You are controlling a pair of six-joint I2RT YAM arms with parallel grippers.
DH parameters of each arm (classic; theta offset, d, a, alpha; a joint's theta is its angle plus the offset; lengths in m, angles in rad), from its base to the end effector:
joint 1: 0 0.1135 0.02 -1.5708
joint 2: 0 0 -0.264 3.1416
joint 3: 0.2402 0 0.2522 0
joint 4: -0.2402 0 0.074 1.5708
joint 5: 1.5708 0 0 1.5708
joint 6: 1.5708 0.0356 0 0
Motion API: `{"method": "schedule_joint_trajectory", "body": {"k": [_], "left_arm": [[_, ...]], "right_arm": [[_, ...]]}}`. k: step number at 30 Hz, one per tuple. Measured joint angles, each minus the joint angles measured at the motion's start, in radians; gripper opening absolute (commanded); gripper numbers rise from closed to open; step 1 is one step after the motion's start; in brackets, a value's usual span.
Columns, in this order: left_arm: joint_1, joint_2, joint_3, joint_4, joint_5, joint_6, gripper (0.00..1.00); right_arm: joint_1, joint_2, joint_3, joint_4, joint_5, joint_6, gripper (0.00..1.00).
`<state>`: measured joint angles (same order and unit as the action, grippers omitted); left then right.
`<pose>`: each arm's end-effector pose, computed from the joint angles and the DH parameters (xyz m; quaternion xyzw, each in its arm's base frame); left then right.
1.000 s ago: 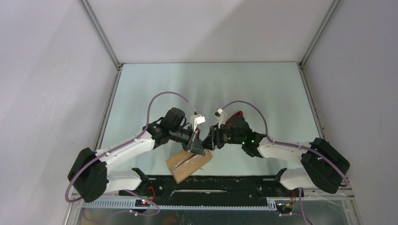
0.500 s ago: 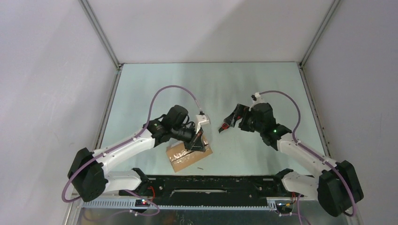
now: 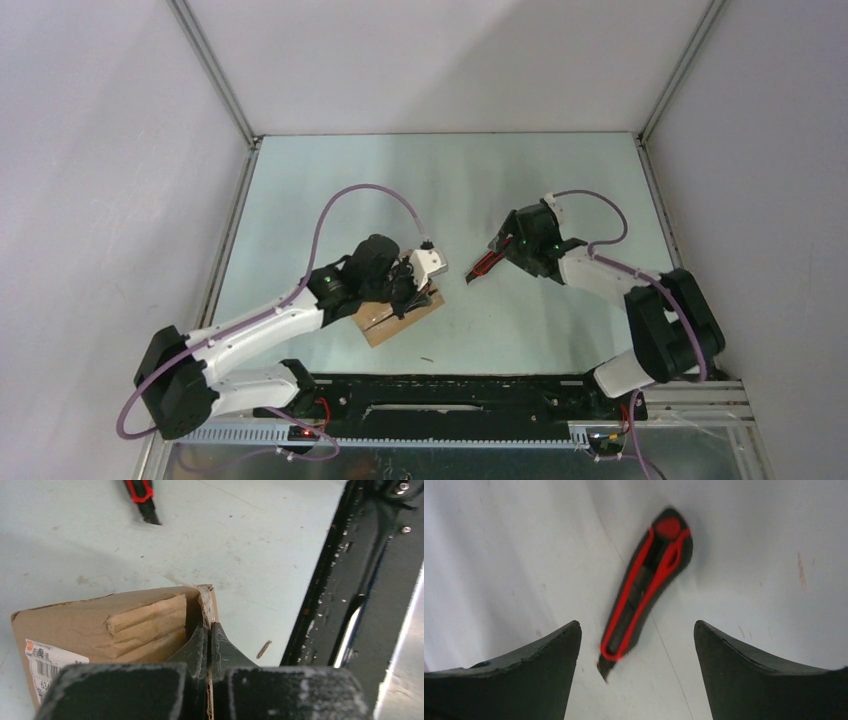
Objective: Unpack the express box
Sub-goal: Cut the express box at the center of the board.
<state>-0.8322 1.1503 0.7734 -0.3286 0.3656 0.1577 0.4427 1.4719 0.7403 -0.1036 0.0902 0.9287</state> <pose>0.1547 -0.1888 0.2506 0.4911 0.7494 -0.2922 0.3345 0.2632 0.1212 0.1761 0.2400 0.9009 0.1949 0.3047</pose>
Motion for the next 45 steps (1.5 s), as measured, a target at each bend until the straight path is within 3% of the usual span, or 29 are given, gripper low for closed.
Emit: {"method": "schedule_joint_trajectory", "body": {"k": [8, 14, 16, 18, 20, 26, 35, 45], "left_arm": [[-0.029, -0.058, -0.076, 0.095, -0.193, 0.002, 0.0], [-0.029, -0.109, -0.123, 0.153, -0.281, -0.01, 0.0], [-0.029, -0.127, -0.124, 0.162, -0.293, -0.019, 0.0], [-0.029, -0.14, -0.124, 0.177, -0.295, -0.032, 0.0], [-0.03, -0.147, -0.128, 0.2, -0.295, -0.046, 0.0], [-0.03, -0.152, -0.17, 0.239, -0.264, -0.073, 0.0], [-0.016, -0.109, -0.172, 0.255, -0.146, -0.129, 0.0], [0.015, -0.117, -0.193, 0.366, 0.08, -0.271, 0.0]], "right_arm": [[0.066, 0.218, 0.255, -0.103, 0.209, -0.002, 0.83], [0.1, 0.317, 0.305, -0.17, 0.251, -0.022, 0.75], [0.1, 0.353, 0.33, -0.18, 0.269, -0.031, 0.57], [0.101, 0.373, 0.349, -0.181, 0.276, -0.047, 0.25], [0.107, 0.38, 0.353, -0.175, 0.278, -0.046, 0.0], [0.149, 0.339, 0.299, -0.133, 0.287, -0.034, 0.0], [0.167, 0.02, 0.016, -0.037, 0.24, 0.042, 0.0], [0.293, -0.31, -0.041, 0.157, 0.38, 0.154, 0.0]]}}
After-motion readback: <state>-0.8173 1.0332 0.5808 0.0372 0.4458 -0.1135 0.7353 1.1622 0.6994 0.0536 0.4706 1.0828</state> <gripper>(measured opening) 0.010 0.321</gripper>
